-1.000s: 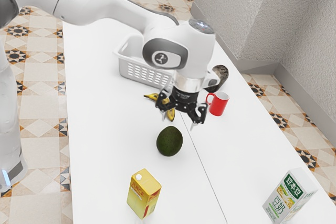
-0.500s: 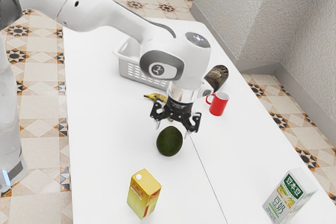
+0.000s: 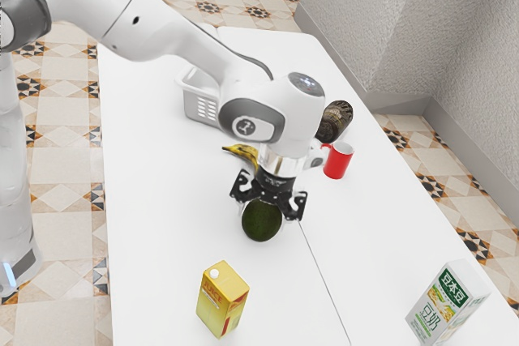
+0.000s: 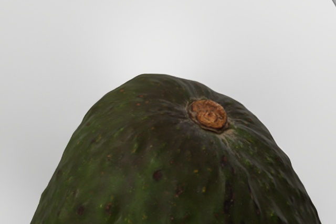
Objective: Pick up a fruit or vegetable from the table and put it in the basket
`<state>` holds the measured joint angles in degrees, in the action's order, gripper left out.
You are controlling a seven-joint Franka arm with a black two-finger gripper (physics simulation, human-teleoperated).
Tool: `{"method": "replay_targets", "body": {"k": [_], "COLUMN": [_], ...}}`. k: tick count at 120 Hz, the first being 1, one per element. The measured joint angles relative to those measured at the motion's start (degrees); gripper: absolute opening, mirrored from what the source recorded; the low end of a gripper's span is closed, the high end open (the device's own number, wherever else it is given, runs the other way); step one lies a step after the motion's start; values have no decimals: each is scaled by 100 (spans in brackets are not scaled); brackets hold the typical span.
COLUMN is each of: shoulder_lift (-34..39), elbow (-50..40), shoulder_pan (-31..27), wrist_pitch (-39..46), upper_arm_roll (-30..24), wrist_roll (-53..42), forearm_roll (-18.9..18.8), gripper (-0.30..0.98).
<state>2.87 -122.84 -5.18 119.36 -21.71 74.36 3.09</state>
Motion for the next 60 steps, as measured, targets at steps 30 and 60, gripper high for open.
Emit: {"method": "replay_targets", "body": {"k": [30,60], "shoulder_lift": [-125,149], "elbow": [-2,57], "shoulder_pan": [-3,-53], "wrist_pitch": [113,126], "upper_arm_roll": [-7,-121], "wrist_roll": [33,-7], "forearm_roll": [-10,-20], "gripper": [59,42]}}
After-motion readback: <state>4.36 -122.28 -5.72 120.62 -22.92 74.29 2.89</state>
